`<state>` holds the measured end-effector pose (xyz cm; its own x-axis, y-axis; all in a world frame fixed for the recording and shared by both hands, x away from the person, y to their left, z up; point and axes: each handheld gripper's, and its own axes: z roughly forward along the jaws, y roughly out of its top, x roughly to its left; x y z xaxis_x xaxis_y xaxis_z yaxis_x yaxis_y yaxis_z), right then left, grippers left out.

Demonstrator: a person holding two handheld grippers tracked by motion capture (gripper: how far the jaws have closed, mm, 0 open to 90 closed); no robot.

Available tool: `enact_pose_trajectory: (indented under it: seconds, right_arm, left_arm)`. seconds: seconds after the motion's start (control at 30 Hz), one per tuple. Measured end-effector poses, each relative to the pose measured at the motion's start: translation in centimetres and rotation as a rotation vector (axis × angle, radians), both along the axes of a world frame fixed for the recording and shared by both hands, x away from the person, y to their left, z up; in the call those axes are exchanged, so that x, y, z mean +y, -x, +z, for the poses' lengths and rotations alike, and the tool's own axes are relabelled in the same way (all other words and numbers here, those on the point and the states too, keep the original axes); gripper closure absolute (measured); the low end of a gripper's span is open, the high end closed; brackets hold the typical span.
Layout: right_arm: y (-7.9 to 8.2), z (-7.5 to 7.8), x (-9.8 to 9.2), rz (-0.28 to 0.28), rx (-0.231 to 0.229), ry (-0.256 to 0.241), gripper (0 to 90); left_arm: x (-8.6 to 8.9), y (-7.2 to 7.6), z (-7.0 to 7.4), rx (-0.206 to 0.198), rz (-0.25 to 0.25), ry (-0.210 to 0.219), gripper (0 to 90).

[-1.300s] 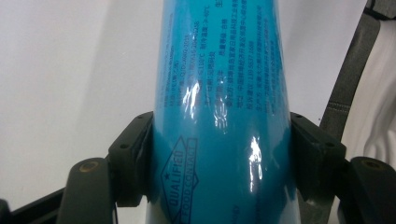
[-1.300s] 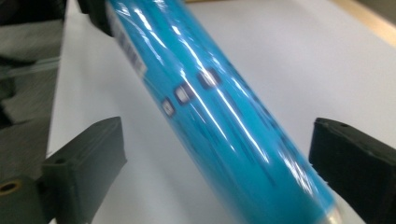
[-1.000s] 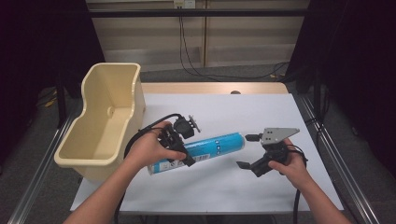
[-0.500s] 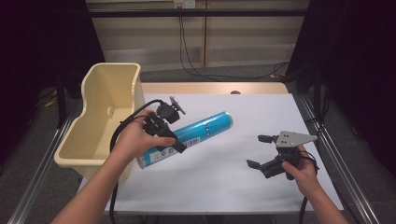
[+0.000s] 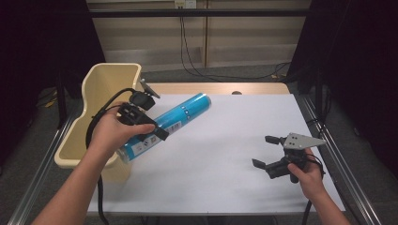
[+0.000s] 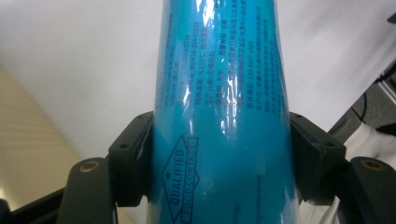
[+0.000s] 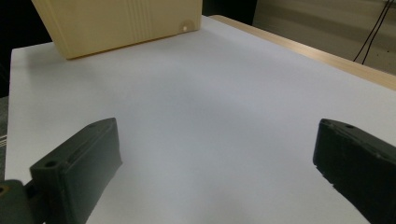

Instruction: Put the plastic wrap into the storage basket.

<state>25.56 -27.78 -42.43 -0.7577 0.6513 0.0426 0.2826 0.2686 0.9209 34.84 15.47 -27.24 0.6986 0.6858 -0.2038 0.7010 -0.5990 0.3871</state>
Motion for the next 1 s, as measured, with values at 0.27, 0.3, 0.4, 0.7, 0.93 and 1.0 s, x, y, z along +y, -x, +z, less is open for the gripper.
enact_pose_trajectory:
  seconds: [0.27,0.3,0.4,0.7,0.93,1.0]
  right_arm:
    - [0.1,-0.3,-0.1,-0.029,-0.009,-0.015,0.4]
    - [0.1,-0.3,-0.1,-0.031,-0.012,-0.017,0.3]
    - [0.2,-0.4,0.0,-0.052,-0.027,-0.023,0.2]
    - [0.4,-0.6,-0.2,-0.091,-0.047,-0.043,0.2]
    - [0.6,-0.7,-0.3,-0.099,-0.055,-0.048,0.2]
    - [0.8,-0.8,-0.5,-0.099,-0.060,-0.037,0.2]
  left_arm:
    - [3.5,0.3,1.5,-0.012,0.113,0.028,32.3]
    - [3.9,0.3,1.7,-0.014,0.123,0.029,32.3]
    - [5.2,0.5,2.1,-0.027,0.158,0.036,32.3]
    - [8.7,1.0,3.0,-0.050,0.268,0.049,32.3]
    - [10.4,1.3,3.2,-0.066,0.327,0.065,32.3]
    - [10.9,1.3,3.2,-0.062,0.339,0.064,32.3]
